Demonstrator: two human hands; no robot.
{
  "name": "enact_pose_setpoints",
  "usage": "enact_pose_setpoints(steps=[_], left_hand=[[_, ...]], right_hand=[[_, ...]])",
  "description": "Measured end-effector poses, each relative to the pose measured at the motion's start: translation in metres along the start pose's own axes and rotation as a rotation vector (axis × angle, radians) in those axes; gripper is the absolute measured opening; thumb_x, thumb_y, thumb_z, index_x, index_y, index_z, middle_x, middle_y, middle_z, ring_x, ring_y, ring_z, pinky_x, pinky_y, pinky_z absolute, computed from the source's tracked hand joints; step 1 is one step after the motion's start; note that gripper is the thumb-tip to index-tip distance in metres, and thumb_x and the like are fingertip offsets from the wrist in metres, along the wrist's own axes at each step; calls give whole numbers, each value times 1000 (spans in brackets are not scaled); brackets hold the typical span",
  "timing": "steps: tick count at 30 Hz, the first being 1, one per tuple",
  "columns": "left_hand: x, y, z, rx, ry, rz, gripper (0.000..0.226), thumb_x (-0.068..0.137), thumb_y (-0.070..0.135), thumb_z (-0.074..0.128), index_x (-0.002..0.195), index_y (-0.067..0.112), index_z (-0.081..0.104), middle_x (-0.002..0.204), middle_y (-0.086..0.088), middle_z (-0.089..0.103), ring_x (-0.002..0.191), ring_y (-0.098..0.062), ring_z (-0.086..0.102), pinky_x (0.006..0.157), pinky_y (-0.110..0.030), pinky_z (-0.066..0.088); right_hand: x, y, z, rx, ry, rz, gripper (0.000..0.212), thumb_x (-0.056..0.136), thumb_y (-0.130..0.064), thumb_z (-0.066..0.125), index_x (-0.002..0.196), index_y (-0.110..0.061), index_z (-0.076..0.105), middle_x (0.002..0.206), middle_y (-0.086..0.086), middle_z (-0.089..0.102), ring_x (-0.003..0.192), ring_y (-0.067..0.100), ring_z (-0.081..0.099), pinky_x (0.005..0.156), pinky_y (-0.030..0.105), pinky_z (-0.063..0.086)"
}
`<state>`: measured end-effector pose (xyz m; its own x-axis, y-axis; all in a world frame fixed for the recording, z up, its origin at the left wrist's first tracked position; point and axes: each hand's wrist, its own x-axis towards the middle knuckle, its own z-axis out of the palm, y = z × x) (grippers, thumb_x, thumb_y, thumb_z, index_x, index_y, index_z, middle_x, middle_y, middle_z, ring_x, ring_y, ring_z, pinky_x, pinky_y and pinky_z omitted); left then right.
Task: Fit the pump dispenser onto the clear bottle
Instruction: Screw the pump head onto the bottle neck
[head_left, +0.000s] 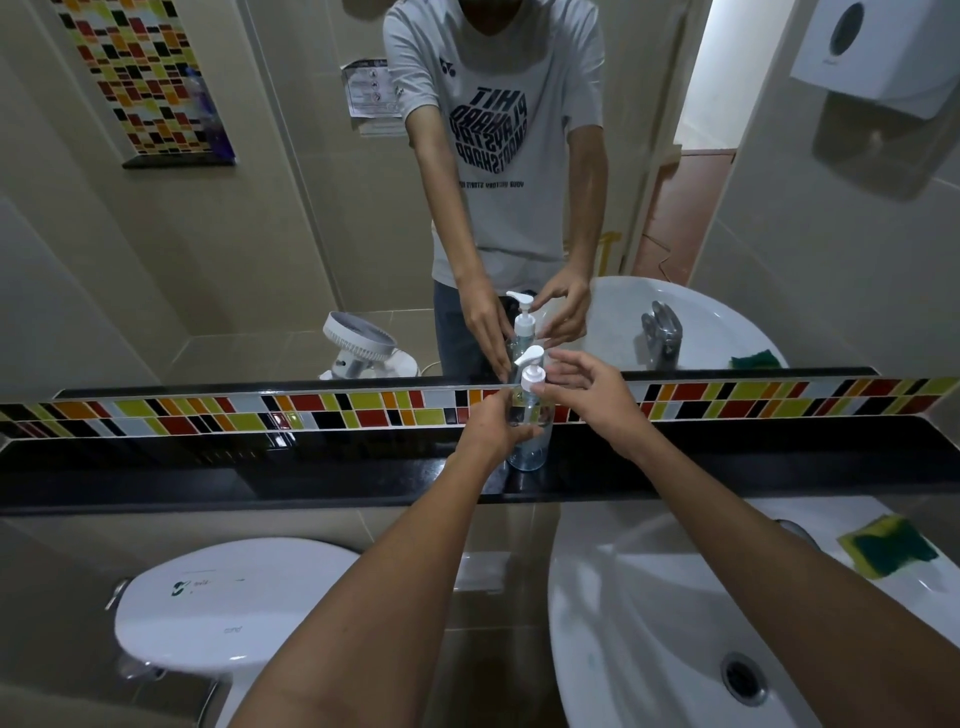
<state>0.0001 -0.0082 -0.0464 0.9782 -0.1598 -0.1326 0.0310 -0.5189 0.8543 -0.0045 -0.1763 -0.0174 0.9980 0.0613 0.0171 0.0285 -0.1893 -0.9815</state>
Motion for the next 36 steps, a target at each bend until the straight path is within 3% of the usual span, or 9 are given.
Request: enact_pose_setpoints(steps=[3, 5, 11, 18, 26, 29, 33, 36], left_hand=[[0, 0, -1, -1, -4, 0, 60, 82, 15, 79, 136, 12, 55, 122, -4, 67, 106, -15, 61, 91, -29, 49], [0, -1, 0, 5, -1, 4, 59, 82, 14, 79, 136, 12, 55, 123, -4, 66, 103, -12, 59, 88, -27, 46], [0, 0, 0, 0, 4, -5, 60, 82, 15, 79, 137, 12, 54, 123, -5, 67, 106, -16, 63, 94, -32, 52], [1, -1, 0, 12, -12, -3, 58, 83, 15, 78, 136, 12, 54, 123, -5, 66, 104, -13, 59, 86, -26, 46], [3, -3, 1, -25, 8, 0, 58, 81, 9, 79, 134, 10, 56, 123, -6, 68, 104, -15, 62, 88, -25, 47], [2, -1, 1, -30, 6, -1, 58, 81, 10, 79, 134, 10, 56, 121, -5, 68, 103, -14, 61, 87, -25, 46], [0, -1, 1, -9, 2, 19, 55, 82, 11, 78, 133, 10, 56, 113, -1, 66, 99, -11, 59, 84, -23, 45], [1, -2, 1, -13, 7, 14, 55, 82, 11, 79, 132, 10, 56, 117, -2, 66, 100, -12, 59, 85, -25, 47]], right_hand=[[5, -6, 2, -53, -136, -14, 64, 84, -10, 83, 144, -8, 59, 131, 4, 72, 122, 13, 68, 101, 23, 54], [4, -6, 5, -75, -133, -34, 61, 84, -10, 82, 142, -8, 61, 130, 5, 73, 121, 16, 69, 106, 30, 52], [-2, 1, -5, -79, 86, -40, 52, 82, -16, 85, 130, -8, 66, 102, 11, 79, 99, 15, 76, 95, 29, 59], [10, -11, 3, -92, -153, -24, 64, 83, -6, 83, 143, -5, 59, 130, 7, 72, 120, 16, 69, 102, 28, 55], [3, -1, -1, -45, 64, -22, 53, 80, -6, 85, 129, -2, 66, 108, 16, 78, 102, 21, 75, 90, 24, 60], [5, -3, -3, -59, 31, -7, 58, 79, -8, 87, 132, -3, 64, 105, 7, 75, 96, 12, 73, 88, 23, 61], [10, -7, 2, -85, -115, 1, 68, 81, -10, 85, 143, -7, 58, 129, 6, 72, 120, 15, 68, 101, 31, 56], [10, -5, 5, -90, -131, -24, 57, 87, -2, 78, 141, -2, 59, 129, 11, 72, 120, 20, 69, 98, 22, 56]])
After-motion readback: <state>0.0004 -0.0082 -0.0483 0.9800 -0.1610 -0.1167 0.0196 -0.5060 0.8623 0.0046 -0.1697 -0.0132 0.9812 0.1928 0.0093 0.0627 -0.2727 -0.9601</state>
